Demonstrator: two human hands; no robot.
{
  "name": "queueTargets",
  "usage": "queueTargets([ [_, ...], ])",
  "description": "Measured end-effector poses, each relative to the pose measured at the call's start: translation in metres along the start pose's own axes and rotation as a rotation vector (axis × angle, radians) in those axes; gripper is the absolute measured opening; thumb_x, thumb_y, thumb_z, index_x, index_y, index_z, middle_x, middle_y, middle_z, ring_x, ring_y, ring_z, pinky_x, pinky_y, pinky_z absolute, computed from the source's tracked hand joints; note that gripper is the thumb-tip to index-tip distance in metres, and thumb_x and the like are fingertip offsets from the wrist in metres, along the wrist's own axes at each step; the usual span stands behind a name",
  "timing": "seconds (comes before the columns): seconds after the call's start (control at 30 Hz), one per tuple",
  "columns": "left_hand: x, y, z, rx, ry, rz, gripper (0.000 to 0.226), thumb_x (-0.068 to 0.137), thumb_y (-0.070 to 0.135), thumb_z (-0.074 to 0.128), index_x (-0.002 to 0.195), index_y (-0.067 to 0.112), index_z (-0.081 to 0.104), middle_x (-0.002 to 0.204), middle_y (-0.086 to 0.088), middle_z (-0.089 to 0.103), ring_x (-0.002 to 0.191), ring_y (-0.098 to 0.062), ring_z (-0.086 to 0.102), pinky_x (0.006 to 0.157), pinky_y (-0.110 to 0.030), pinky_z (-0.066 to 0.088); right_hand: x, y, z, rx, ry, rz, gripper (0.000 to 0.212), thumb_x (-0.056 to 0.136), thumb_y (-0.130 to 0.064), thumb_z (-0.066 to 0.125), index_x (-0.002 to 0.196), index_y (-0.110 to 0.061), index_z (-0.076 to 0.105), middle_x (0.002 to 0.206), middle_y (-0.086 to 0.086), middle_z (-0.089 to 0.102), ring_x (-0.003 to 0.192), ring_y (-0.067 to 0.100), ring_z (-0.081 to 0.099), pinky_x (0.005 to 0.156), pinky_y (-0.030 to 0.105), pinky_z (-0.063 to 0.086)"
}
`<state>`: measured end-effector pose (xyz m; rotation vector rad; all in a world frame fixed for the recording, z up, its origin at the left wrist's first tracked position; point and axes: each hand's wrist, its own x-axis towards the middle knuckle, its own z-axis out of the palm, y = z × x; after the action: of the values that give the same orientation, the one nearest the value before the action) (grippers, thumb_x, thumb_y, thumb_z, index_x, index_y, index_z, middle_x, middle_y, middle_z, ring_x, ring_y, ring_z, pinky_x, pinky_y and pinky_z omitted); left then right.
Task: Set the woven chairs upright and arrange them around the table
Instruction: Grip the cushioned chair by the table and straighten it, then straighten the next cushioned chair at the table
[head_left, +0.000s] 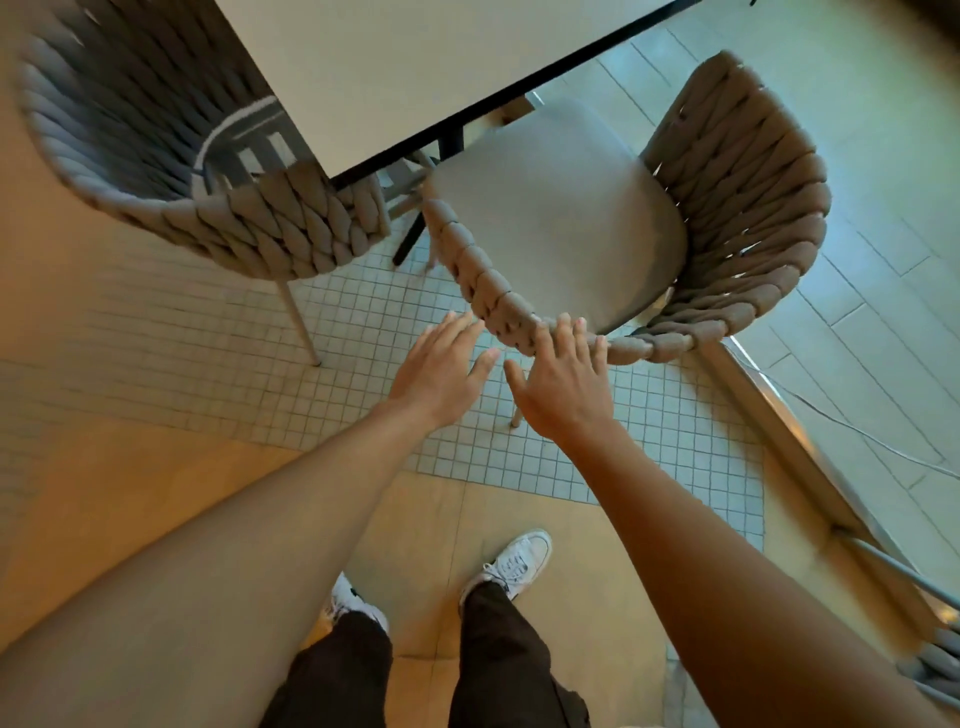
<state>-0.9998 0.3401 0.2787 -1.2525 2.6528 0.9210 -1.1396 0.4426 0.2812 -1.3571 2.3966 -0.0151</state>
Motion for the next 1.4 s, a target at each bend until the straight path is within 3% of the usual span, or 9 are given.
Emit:
queueTargets([
  [0.2, -0.038, -0.075, -0.061, 0.001, 0.092, -0.057, 0.065, 0.106, 0.054, 0.03, 0.159, 0.018, 0.029, 0.168, 0.0, 0.021, 0.156, -0.015, 0.006, 0.126, -0.038, 0.004, 0.0, -0.101, -0.005, -0.04, 0.01, -0.072, 0.089, 0.096, -0.074, 0.018, 0.163, -0.016, 0.014, 0.171, 0.013, 0.007, 0.157, 0.029, -0.001, 0.126, 0.054, -0.001],
  [0.73, -0.136, -0.307, -0.24, 0.075, 0.249, -0.197, 0.074, 0.101, 0.066, 0.023, 0.159, 0.02, 0.029, 0.168, -0.005, 0.023, 0.155, -0.022, 0.013, 0.126, -0.046, 0.008, 0.011, -0.386, -0.017, -0.079, 0.055, -0.305, 0.096, 0.091, -0.08, 0.032, 0.162, -0.019, 0.013, 0.17, 0.012, 0.014, 0.157, 0.031, 0.008, 0.125, 0.058, 0.004],
  [1.2, -0.111, -0.418, -0.318, 0.14, 0.215, -0.229, 0.081, 0.097, 0.072, 0.026, 0.16, 0.021, 0.025, 0.168, -0.005, 0.021, 0.156, -0.022, 0.011, 0.126, -0.046, 0.007, 0.09, -0.496, -0.021, -0.093, 0.044, -0.456, 0.093, 0.089, -0.079, 0.041, 0.159, -0.022, 0.018, 0.164, 0.011, 0.028, 0.154, 0.033, 0.018, 0.123, 0.062, 0.006],
  [1.4, -0.06, -0.465, -0.365, 0.151, 0.207, -0.232, 0.077, 0.099, 0.07, 0.025, 0.159, 0.02, 0.028, 0.167, -0.005, 0.023, 0.156, -0.023, 0.013, 0.126, -0.046, 0.007, 0.159, -0.545, -0.027, -0.123, 0.003, -0.421, 0.096, 0.09, -0.081, 0.035, 0.161, -0.021, 0.014, 0.168, 0.012, 0.021, 0.156, 0.033, 0.013, 0.125, 0.059, 0.004],
])
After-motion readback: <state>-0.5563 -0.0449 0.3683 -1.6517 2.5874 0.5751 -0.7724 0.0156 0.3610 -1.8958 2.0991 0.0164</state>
